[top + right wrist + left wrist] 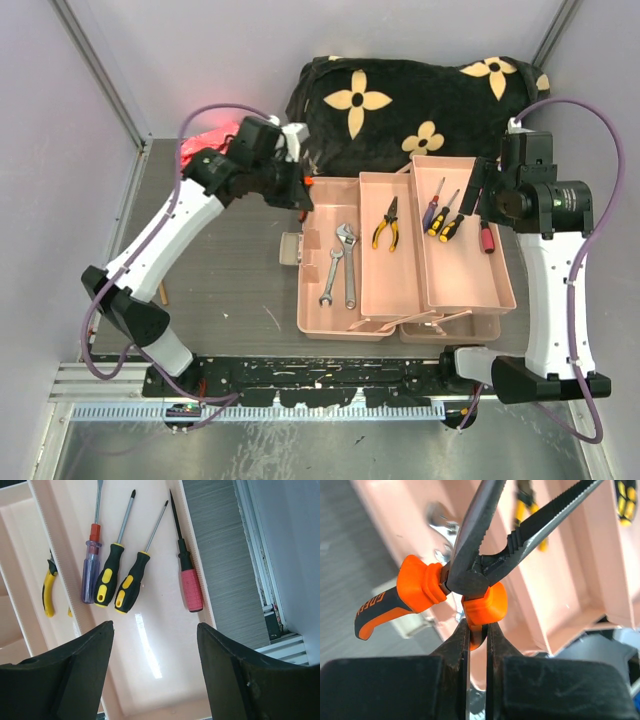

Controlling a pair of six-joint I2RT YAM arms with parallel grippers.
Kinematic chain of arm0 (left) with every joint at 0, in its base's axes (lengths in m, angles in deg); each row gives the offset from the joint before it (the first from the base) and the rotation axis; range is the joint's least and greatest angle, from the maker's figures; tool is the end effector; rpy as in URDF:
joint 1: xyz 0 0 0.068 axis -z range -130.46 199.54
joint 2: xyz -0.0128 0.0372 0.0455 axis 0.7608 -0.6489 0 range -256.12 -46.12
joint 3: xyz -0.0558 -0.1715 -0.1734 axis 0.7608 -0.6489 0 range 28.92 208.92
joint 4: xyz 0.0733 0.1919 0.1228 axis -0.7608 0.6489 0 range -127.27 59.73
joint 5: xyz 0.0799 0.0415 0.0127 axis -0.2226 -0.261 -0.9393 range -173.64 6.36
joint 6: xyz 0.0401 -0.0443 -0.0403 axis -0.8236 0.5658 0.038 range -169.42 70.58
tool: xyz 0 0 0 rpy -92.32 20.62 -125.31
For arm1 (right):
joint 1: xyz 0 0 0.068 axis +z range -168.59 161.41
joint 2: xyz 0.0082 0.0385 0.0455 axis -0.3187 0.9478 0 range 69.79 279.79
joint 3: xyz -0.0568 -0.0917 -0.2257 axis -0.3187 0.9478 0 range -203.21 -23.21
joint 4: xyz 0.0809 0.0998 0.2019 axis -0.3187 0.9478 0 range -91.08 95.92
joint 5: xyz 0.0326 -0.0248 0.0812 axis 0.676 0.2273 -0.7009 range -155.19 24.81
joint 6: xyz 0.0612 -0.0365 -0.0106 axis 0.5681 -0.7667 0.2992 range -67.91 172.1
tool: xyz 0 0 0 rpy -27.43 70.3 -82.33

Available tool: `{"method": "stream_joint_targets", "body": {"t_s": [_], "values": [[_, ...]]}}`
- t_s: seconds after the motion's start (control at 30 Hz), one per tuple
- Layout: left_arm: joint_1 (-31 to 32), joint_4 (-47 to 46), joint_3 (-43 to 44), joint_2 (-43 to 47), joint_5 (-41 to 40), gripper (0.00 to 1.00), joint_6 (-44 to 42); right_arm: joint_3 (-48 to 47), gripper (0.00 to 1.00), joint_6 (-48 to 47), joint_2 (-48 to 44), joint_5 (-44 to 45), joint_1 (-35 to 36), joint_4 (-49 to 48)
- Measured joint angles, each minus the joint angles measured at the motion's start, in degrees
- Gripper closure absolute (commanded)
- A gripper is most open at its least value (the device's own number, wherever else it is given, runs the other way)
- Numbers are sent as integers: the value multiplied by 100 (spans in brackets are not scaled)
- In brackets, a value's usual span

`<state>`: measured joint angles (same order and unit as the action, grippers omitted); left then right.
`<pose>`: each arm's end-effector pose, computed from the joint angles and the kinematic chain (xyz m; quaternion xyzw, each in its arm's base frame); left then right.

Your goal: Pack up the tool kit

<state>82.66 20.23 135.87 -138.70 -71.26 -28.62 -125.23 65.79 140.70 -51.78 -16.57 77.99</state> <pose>0.2666 -0.1893 0.3765 0.1406 0.9022 -0.2675 0.3076 0.1885 -0.0073 0.4084 0.1360 0.9180 -0.0593 0.3678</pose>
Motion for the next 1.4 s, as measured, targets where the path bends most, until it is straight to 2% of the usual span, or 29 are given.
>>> {"method": "stream_joint_targets", "body": {"t_s": [0.33, 0.53, 0.97, 1.4], "values": [[1390, -599, -15, -417, 697, 100, 1054, 323, 27, 131, -608, 4, 0, 0], [1919, -1200, -149, -649, 1217, 100, 1891, 339, 27, 149, -590, 31, 0, 31], [2251, -1985, -542, -1484, 1840, 100, 2922, 396, 27, 149, -570, 87, 0, 42], [2520, -2330, -890, -1709, 2004, 100, 3115, 793, 27, 164, -793, 107, 0, 72]]}}
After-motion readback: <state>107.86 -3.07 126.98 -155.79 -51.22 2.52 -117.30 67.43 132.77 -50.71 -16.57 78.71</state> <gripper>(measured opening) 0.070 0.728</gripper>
